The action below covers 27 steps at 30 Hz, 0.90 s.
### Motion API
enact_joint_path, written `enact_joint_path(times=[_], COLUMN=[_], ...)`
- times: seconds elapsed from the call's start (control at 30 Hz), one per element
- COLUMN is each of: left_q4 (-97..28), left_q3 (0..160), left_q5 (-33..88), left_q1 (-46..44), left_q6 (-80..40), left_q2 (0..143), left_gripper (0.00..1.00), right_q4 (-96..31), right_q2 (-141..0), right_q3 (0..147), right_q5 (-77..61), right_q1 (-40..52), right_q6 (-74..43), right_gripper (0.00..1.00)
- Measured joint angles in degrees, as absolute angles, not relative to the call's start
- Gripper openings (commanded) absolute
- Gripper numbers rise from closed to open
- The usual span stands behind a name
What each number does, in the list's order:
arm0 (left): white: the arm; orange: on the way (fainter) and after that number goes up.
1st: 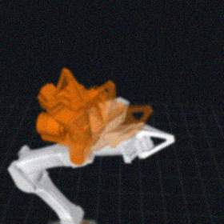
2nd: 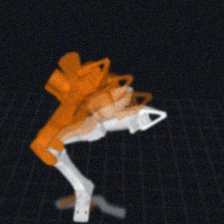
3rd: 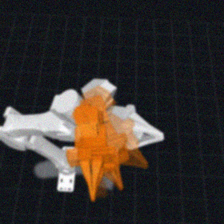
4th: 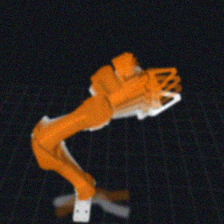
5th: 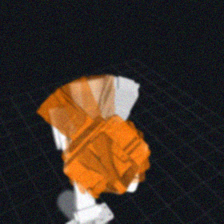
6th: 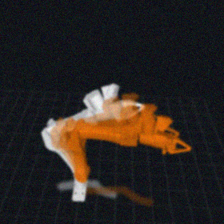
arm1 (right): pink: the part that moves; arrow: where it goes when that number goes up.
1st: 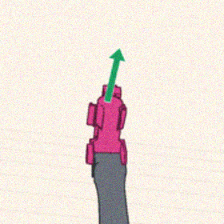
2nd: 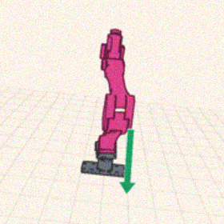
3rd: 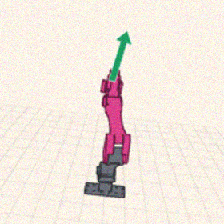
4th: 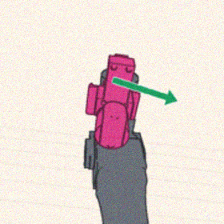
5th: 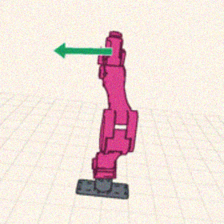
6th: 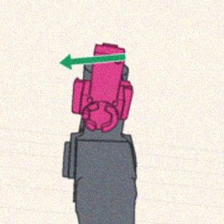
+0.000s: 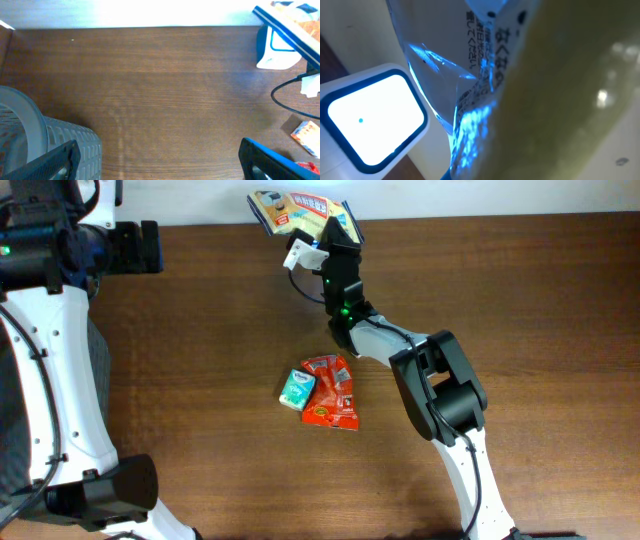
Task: Scan the item barcode
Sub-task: 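Raise the wet-wipe bag up to the scanner with the right gripper, then carry the wet-wipe bag to the right table edge and release it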
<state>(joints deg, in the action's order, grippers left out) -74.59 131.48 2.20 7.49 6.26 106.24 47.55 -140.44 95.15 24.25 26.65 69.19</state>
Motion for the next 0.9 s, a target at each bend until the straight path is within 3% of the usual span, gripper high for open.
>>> enact_joint_path(times=[0.67, 0.9], left_q4=[-74.59, -74.61], left_q3=[131.48, 131.46], left_q5=[2.2, 2.17], left_q1=[7.49, 7.49], left_q6=[6.26, 6.26], left_q2=[106.24, 106.24], left_gripper=[0.99, 0.99], right_q4=[46.33, 29.5], right_q2=[-140.11, -129.19], right_q3=[95.15, 95.13], right_q5=[24.53, 27.57], right_q1=[28.1, 30.5], right_q6=[68.23, 62.33], right_gripper=[0.04, 0.04])
